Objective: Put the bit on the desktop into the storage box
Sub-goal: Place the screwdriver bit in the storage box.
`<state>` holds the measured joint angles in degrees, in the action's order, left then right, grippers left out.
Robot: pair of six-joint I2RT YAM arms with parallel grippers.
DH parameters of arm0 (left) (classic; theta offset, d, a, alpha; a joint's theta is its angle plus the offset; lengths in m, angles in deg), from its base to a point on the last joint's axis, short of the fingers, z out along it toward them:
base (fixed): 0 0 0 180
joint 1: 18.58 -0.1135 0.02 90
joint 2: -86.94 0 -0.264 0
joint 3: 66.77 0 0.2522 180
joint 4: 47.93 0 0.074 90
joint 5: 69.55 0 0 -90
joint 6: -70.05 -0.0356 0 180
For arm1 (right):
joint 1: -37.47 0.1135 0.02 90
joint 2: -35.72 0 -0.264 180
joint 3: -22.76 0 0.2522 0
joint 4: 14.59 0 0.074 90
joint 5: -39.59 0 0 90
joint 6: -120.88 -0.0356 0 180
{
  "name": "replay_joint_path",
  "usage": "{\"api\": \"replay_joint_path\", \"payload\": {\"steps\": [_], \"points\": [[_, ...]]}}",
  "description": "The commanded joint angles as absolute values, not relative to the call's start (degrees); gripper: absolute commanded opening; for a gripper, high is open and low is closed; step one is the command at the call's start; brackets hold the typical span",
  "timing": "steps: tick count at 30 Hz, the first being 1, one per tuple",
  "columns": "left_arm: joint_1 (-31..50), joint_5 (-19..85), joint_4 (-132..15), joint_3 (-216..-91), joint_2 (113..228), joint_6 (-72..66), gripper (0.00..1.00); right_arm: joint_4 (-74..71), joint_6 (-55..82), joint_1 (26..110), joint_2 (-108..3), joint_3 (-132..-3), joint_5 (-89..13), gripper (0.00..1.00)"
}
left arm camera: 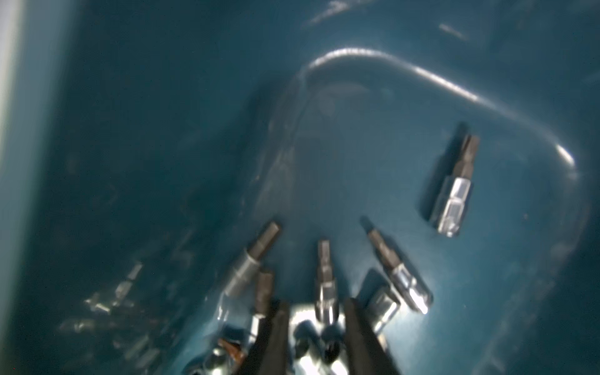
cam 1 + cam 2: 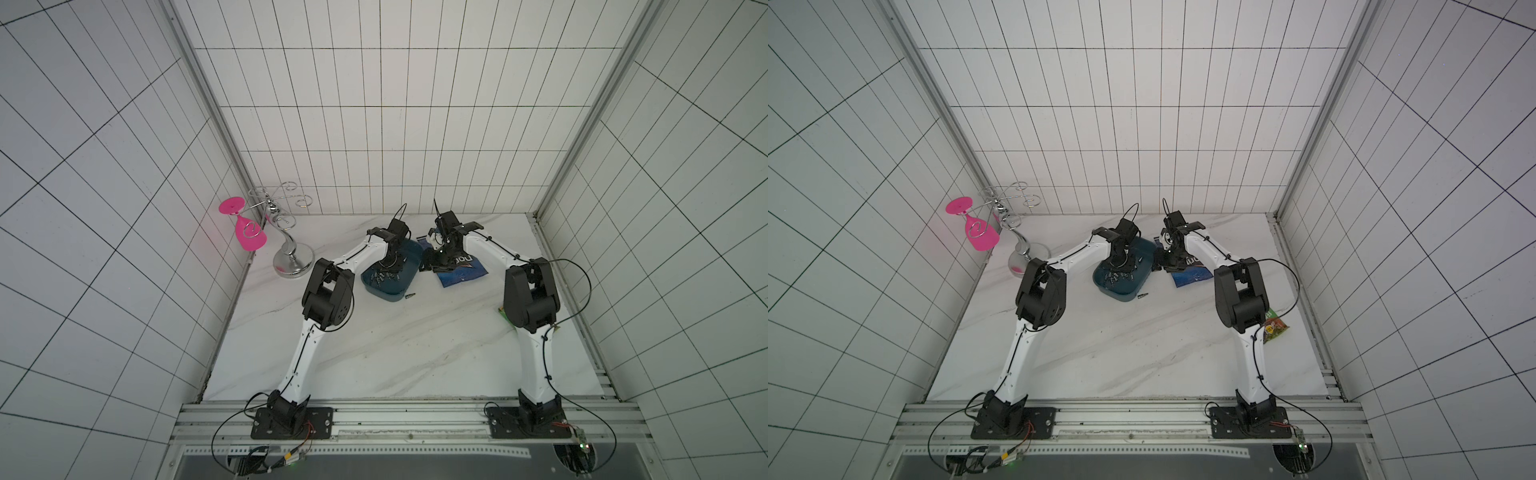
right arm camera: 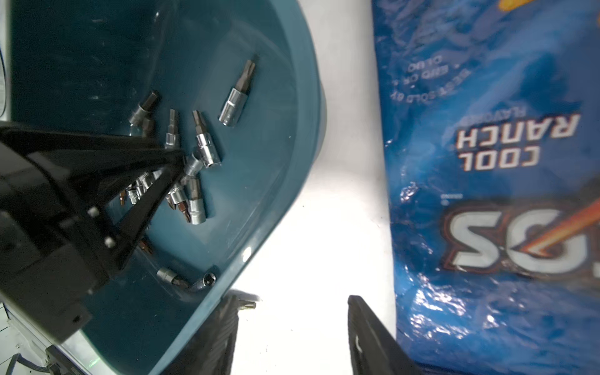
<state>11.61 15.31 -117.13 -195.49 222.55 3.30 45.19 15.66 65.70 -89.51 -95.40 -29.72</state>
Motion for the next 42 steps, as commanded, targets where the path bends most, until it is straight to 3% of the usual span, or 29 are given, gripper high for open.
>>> {"api": "replay_joint_path", "payload": {"steps": [1, 7, 27, 33, 42], "points": [[11.1, 13.9, -115.5, -192.3, 214.8, 4.7, 0.42, 46.9, 16.2, 67.1, -91.7, -98.2, -28.6, 0.57], [10.3, 12.2, -115.0, -186.8, 205.3, 6.1, 0.54, 48.2, 16.5, 67.9, -93.1, -100.8, -28.9, 0.57], [5.8, 10.8, -117.5, -172.3, 185.0, 9.0, 0.58, 52.4, 16.9, 71.8, -97.6, -109.2, -29.5, 0.57], [5.8, 11.3, -117.9, -168.9, 179.7, 10.1, 0.59, 49.2, 16.2, 72.2, -90.5, -101.5, -35.1, 0.57], [5.9, 11.8, -118.2, -161.7, 171.5, 11.4, 0.61, 35.7, 16.0, 75.0, -74.6, -78.9, -44.3, 0.60]]}}
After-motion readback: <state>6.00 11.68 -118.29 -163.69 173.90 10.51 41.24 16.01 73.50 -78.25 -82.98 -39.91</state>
